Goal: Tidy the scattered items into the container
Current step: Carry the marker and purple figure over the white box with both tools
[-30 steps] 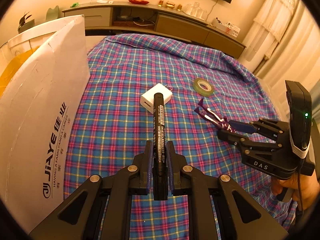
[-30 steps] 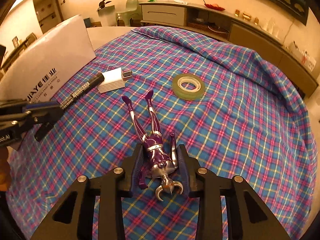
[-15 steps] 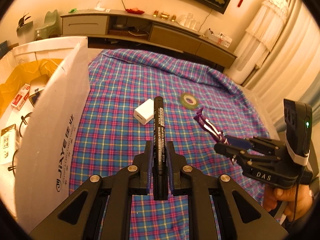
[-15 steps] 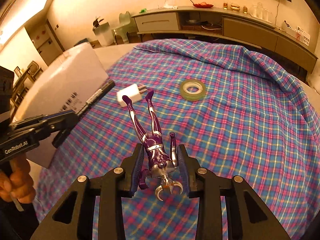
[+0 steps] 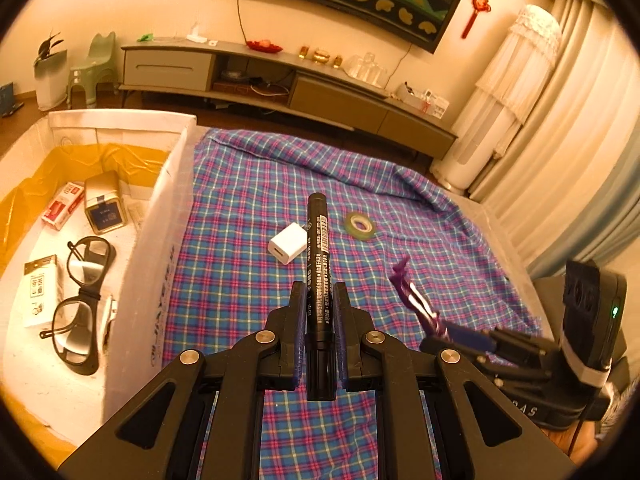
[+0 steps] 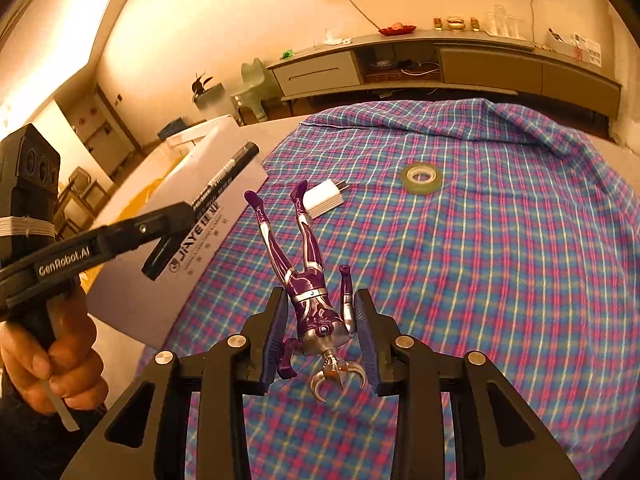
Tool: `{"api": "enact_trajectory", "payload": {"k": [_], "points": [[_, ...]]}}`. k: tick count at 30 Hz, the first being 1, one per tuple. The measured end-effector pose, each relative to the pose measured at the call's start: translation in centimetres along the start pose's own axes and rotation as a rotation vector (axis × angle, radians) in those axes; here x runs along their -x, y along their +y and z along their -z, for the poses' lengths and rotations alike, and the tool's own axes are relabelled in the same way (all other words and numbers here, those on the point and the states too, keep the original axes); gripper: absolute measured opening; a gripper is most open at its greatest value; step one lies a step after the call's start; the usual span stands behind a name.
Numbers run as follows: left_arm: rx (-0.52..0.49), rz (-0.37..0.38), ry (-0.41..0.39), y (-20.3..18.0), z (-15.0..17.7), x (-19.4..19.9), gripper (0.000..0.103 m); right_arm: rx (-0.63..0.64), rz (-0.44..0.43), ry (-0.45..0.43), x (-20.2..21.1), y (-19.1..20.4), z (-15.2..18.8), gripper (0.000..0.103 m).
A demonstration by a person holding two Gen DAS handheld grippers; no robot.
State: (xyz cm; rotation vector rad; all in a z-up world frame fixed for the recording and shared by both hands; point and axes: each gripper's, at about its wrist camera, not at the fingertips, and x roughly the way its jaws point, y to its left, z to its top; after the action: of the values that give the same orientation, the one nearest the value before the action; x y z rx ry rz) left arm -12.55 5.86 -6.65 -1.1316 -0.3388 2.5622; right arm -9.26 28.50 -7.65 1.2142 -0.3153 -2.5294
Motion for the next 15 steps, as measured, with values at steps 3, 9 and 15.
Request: {"api": "enact_trajectory", "payload": {"k": [3, 9, 15], "points": [[-0.002, 0.005, -0.013, 0.2, 0.1, 0.8, 0.013, -0.029, -0.005, -0.009, 0.5, 0.3, 0.9, 0.035], [0.003, 0.021, -0.037, 0.4, 0.2, 2.5, 0.013, -0.073, -0.022, -0.030, 1.6, 1.3, 2.1, 0.036], [0.015, 0.038, -0.070, 1.0, 0.1, 4.4, 0.013, -0.088, -0.040, -0.051, 2.3, 2.9, 2.0, 0.036]]}}
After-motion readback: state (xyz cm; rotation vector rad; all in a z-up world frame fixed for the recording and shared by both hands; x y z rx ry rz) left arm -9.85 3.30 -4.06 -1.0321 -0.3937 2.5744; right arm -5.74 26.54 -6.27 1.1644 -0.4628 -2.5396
